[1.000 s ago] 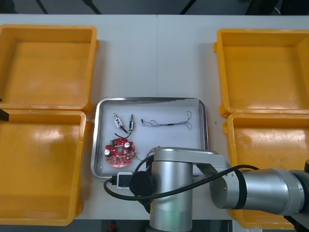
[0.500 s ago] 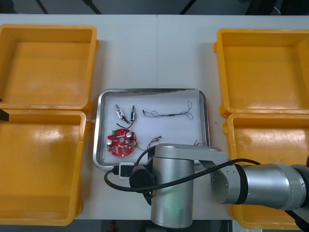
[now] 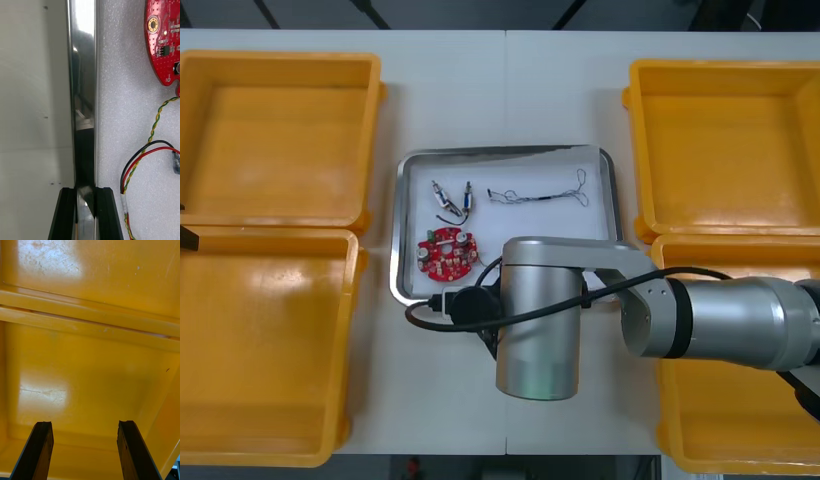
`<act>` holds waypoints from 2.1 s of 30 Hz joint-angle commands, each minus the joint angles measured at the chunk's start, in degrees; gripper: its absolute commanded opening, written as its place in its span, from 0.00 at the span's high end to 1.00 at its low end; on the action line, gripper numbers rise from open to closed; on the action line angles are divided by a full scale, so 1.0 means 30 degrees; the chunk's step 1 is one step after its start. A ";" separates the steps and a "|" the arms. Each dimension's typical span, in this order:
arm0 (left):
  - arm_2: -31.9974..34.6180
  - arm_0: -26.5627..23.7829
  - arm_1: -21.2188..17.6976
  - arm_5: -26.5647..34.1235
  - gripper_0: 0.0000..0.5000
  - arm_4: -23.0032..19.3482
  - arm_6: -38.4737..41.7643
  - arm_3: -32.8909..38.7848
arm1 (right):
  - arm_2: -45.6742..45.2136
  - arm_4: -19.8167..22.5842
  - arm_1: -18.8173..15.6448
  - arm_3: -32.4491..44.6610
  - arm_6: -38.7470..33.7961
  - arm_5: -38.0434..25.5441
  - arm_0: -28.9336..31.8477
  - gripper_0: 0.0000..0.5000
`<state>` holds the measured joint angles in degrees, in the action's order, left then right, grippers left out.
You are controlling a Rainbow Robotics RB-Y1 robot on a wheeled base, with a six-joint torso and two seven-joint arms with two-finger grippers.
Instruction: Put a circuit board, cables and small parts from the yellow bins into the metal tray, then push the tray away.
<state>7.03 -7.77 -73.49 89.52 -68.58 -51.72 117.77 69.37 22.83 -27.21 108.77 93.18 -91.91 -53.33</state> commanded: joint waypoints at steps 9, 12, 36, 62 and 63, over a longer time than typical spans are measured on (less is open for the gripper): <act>0.0353 0.0305 -0.0932 0.0161 0.00 0.0126 -0.1452 0.0383 | -0.0654 0.0182 0.0661 -0.3766 -0.0124 0.1400 -0.3347 1.00; 0.0353 0.0305 -0.0932 0.0161 0.00 0.0126 -0.1452 0.0383 | -0.0654 0.0182 0.0808 -0.4821 0.0169 0.2455 -0.3815 1.00; 0.0353 0.0305 -0.0932 0.0161 0.00 0.0126 -0.1452 0.0383 | -0.0624 0.0153 0.0954 -1.0944 0.4476 1.0160 -0.5632 1.00; 0.0353 0.0305 -0.0932 0.0161 0.00 0.0126 -0.1452 0.0383 | -0.0683 0.0592 0.1130 -1.4167 0.3919 1.2064 -0.6013 0.31; 0.0353 0.0305 -0.0932 0.0161 0.00 0.0126 -0.1452 0.0383 | -0.0771 0.1032 0.1042 -1.4167 0.3978 1.2005 -0.6013 0.00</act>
<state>7.03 -7.77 -73.49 89.52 -68.58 -51.72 117.85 68.27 23.72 -24.28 67.04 105.17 -55.28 -70.74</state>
